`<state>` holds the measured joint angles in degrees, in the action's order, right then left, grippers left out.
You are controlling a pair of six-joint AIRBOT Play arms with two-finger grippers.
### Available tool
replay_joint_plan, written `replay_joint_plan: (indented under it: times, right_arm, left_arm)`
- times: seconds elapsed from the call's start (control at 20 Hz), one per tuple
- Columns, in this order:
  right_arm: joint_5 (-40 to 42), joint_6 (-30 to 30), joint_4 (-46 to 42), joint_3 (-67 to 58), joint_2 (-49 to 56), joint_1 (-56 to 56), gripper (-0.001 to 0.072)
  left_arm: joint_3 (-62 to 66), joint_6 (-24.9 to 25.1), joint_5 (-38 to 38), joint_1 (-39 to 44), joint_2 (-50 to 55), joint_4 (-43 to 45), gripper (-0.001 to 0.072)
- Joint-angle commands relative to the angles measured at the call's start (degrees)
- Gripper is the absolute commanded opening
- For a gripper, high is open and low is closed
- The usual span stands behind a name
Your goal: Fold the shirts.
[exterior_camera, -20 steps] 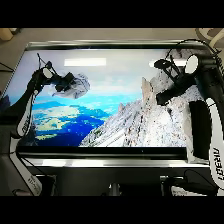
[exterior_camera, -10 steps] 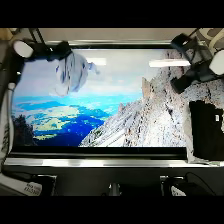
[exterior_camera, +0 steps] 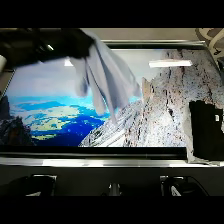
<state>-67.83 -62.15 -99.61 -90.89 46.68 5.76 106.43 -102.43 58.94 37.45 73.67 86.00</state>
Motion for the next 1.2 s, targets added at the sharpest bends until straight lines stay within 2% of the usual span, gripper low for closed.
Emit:
replay_joint_plan:
  times: [0.0,0.1,0.2,0.25,0.4,0.55,0.7,0.85,1.1,1.15]
  right_arm:
    - [-10.9,-1.3,1.0,0.7,-0.8,0.0,0.0609]
    - [-18.7,-1.2,4.0,3.3,3.3,0.0,0.0609]
    - [-20.5,2.3,12.4,9.2,8.3,0.0,0.0611]
    - [-19.9,3.6,17.4,13.1,10.8,0.0,0.0611]
    - [-17.8,8.8,29.4,25.8,18.8,0.0,0.061]
    - [-13.8,9.9,30.2,32.7,25.6,0.0,0.0611]
    - [-5.8,6.3,31.1,33.7,32.1,0.0,0.0611]
    - [0.6,4.7,36.2,33.7,37.7,0.0,0.0609]
    - [10.8,-2.1,41.3,33.7,40.6,0.0,0.0604]
    - [12.2,-3.1,42.3,33.7,40.7,0.0,0.0562]
  left_arm:
    - [-14.1,-10.1,2.1,7.4,-0.3,13.4,0.0025]
    - [-25.4,-14.5,1.1,7.3,1.0,13.7,0.0025]
    - [-34.5,-19.4,-0.3,6.6,3.2,13.6,0.0025]
    - [-37.1,-20.2,0.0,6.0,4.3,13.5,0.0025]
    - [-38.6,-20.0,5.9,3.3,6.6,13.5,0.0026]
    - [-38.6,-17.0,7.3,0.8,5.4,13.5,0.0026]
    - [-38.6,-16.9,7.1,0.9,4.7,13.7,0.0026]
    - [-38.6,-16.9,6.6,1.3,4.7,13.7,0.0025]
    - [-38.6,-16.9,5.8,1.3,4.6,13.7,0.0025]
    - [-38.6,-16.9,5.5,1.3,4.6,13.7,0.0025]
